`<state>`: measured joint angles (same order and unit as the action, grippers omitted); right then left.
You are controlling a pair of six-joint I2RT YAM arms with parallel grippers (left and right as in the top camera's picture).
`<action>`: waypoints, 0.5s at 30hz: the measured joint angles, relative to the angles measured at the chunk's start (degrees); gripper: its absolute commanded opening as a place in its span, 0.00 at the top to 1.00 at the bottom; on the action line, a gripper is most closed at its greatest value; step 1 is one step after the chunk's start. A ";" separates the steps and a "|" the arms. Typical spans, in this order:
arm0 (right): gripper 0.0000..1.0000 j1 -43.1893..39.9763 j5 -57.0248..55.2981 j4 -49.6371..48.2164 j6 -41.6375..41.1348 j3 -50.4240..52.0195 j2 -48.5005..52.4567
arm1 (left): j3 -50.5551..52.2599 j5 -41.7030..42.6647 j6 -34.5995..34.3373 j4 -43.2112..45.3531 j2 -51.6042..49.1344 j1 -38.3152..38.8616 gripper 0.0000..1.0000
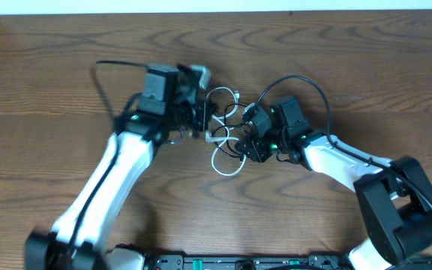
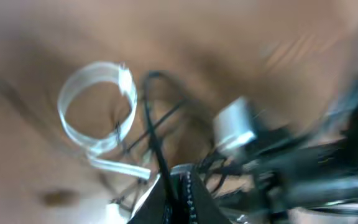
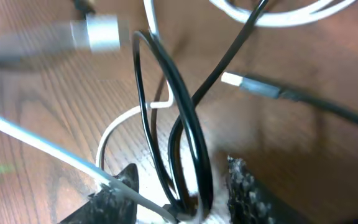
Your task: Untangle cables
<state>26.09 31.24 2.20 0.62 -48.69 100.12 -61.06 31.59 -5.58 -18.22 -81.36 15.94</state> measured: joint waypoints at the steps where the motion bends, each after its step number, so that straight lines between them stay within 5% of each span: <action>1: 0.55 -0.66 -0.02 -0.35 0.00 0.02 -1.11 | -0.52 0.02 0.00 0.96 2.38 -0.04 0.93; 7: 0.52 -5.05 -0.02 -6.54 0.00 0.00 -11.78 | -1.68 0.13 0.00 2.51 12.26 -0.04 0.92; 15: 0.49 -5.38 7.54 -11.43 0.02 0.00 -18.10 | -1.66 6.82 0.00 3.80 13.55 -0.04 0.92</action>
<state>20.71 38.79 -9.23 0.64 -48.69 82.02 -62.72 38.41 -5.58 -14.41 -67.81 15.90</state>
